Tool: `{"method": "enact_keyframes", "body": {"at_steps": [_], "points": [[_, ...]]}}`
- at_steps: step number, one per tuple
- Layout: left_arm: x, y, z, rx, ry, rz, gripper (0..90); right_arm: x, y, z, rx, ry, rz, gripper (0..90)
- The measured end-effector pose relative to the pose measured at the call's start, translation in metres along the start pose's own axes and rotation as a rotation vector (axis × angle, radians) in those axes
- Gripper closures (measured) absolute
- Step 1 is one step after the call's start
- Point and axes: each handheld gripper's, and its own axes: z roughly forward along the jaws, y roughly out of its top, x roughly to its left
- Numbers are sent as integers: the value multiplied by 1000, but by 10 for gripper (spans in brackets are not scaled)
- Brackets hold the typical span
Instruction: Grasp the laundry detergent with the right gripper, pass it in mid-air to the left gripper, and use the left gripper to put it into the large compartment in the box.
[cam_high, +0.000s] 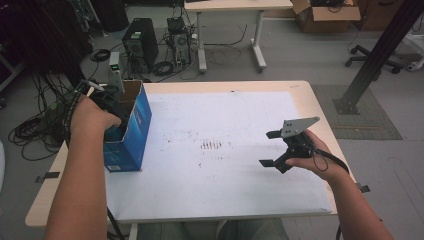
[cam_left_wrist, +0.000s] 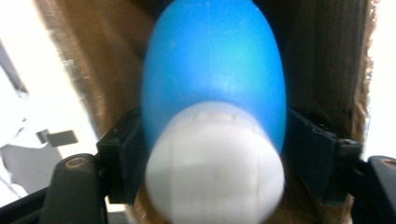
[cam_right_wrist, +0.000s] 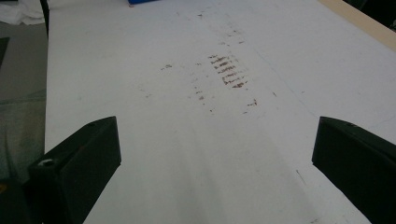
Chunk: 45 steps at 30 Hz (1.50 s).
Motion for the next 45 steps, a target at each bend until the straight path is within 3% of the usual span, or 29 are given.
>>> {"method": "enact_keyframes", "body": {"at_steps": [14,20,26,37,45], "points": [[4,-13,-21,-38,7,-21,194,4,4,1,-7,4,-10,12],[2,-17,-30,-39,7,-7,190,6,7,0,-11,7,-15,13],[-6,-21,-39,-63,5,24,144,6,8,0,-12,5,-20,12],[-25,-32,-68,-120,-13,13,131,9,9,-4,-20,6,-22,12],[-41,-40,-82,-121,-19,62,131,11,11,-7,-29,4,-25,13]]}}
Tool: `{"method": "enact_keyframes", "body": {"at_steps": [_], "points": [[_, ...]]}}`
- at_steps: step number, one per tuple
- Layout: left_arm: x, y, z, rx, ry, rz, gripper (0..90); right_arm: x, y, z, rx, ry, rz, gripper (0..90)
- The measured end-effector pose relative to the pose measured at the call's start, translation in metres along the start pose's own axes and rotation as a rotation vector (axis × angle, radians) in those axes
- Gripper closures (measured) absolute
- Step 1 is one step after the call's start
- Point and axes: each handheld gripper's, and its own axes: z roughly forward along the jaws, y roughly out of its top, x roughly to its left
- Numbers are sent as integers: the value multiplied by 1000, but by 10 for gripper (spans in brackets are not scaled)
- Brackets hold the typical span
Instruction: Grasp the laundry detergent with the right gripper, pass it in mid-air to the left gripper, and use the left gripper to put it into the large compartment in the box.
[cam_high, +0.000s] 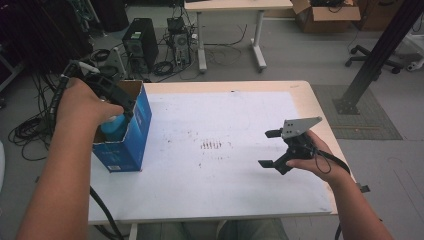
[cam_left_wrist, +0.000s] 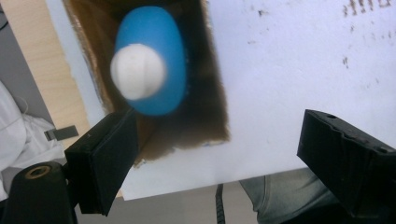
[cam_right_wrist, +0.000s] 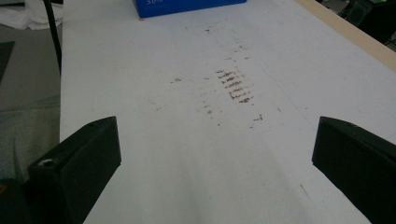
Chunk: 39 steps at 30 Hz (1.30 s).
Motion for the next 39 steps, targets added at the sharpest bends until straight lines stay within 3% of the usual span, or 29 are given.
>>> {"method": "enact_keyframes", "body": {"at_steps": [3,6,8,12,19,22,27,31,34,39], "points": [[-7,-1,-2,6,2,23,110,0,0,-1,0,0,-1,13],[-15,-1,-5,-25,22,71,72,1,-1,-1,-1,-1,-2,12],[-20,-1,-7,-32,23,80,3,1,-1,-2,-1,-2,1,13],[-30,-1,-11,-44,30,107,2,1,-2,-4,-2,-4,2,13],[-54,1,-21,-55,46,196,2,0,-4,-10,-7,-13,0,12],[-64,3,-26,-53,48,250,3,0,-2,-15,-6,-14,-7,13],[-79,8,-32,-55,-31,345,2,0,4,-22,18,-13,-28,14],[-93,11,-33,-55,-40,425,2,-3,12,-29,49,-10,-42,15],[-105,12,-32,-67,-69,490,2,-4,19,-34,72,-9,-69,14],[-123,12,-28,-53,-48,620,2,-4,34,-42,125,1,-110,15]]}}
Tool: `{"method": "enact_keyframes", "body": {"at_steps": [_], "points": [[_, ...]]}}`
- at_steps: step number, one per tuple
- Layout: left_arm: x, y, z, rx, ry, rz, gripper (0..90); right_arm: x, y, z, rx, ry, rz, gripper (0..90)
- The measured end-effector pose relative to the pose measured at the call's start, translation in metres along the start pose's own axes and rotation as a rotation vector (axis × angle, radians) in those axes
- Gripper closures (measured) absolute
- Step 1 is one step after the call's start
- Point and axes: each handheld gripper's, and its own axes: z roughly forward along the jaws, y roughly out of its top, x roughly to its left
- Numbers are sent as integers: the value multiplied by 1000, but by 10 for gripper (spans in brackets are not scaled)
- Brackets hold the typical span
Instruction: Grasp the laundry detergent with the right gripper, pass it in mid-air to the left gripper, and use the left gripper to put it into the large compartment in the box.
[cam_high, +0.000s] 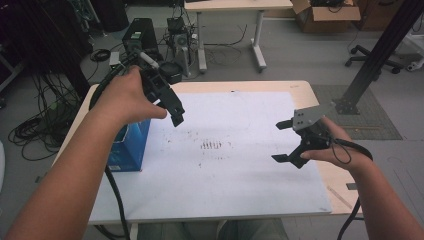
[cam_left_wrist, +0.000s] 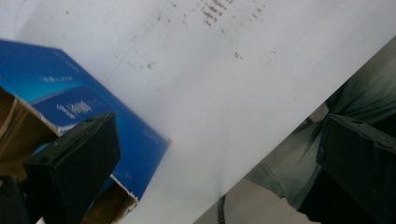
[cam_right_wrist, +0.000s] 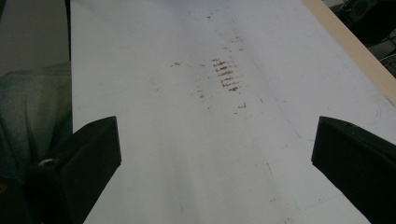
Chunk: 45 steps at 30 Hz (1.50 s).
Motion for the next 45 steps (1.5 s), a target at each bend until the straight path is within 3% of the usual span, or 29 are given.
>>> {"method": "enact_keyframes", "body": {"at_steps": [10,15,24,29,33,45], "points": [[-30,8,16,76,51,262,2,1,27,-9,143,39,-60,20],[-40,7,25,84,27,347,2,1,37,-8,226,74,-69,23],[-41,9,40,118,0,490,2,-4,45,6,359,137,-81,29],[-35,12,47,148,-5,504,2,-13,46,13,404,147,-83,31],[-28,16,50,132,-10,528,2,-21,45,18,428,160,-80,32],[-20,18,56,126,-28,544,2,-33,50,22,452,154,-82,34]]}}
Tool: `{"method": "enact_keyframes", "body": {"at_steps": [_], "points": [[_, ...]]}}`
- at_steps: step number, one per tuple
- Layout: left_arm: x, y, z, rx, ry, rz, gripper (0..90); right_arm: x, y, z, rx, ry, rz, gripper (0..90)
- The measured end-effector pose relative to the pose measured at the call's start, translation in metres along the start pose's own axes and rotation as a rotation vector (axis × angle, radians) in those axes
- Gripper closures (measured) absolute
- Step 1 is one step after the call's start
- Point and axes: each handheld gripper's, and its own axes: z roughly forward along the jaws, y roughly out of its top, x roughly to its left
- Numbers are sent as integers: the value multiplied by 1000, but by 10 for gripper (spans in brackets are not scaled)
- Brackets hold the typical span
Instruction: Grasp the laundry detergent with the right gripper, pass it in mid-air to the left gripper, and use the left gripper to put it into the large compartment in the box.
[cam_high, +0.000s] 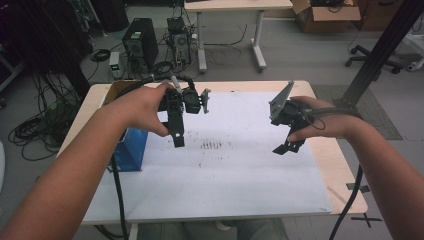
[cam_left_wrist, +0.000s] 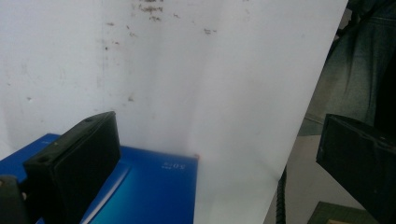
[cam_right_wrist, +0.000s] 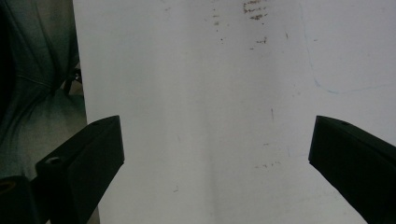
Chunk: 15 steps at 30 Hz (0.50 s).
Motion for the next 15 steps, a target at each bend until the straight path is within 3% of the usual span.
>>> {"method": "enact_keyframes", "body": {"at_steps": [15], "points": [[0,-2,-1,-7,1,5,2,0,1,-3,-5,-4,1,35]]}}
